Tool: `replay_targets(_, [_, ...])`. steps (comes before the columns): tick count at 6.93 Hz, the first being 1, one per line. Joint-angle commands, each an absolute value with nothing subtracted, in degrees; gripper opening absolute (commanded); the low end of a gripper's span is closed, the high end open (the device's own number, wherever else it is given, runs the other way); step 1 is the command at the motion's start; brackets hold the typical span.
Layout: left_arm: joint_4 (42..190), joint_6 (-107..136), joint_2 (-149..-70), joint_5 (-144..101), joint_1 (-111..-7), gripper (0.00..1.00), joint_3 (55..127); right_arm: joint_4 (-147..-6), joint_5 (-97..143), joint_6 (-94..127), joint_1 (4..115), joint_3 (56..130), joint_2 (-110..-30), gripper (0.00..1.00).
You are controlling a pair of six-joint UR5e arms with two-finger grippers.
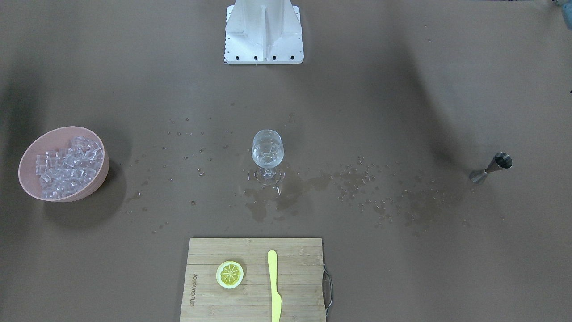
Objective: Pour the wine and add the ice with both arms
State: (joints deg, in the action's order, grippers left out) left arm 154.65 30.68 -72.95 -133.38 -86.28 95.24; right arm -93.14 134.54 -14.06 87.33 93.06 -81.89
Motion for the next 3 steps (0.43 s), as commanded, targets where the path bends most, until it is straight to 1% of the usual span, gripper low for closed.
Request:
replay_targets(1, [158.87,39.78,-76.8,-131.13,-83.6,0.98,91.35,-93.16,134.65,-14.06,87.28,92.81,-81.91,1.0])
replay_targets(2, [161.6,45.9,-77.69,-127.39,-79.58,0.98,90.97,-93.16,134.74,-13.98,87.28,92.9,-81.83,1.0])
replay_targets(3, [164.5,46.92,-77.7,-121.52,-74.84,0.98,90.1,-93.16,135.26,-13.97,87.19,92.99,-81.83,1.0])
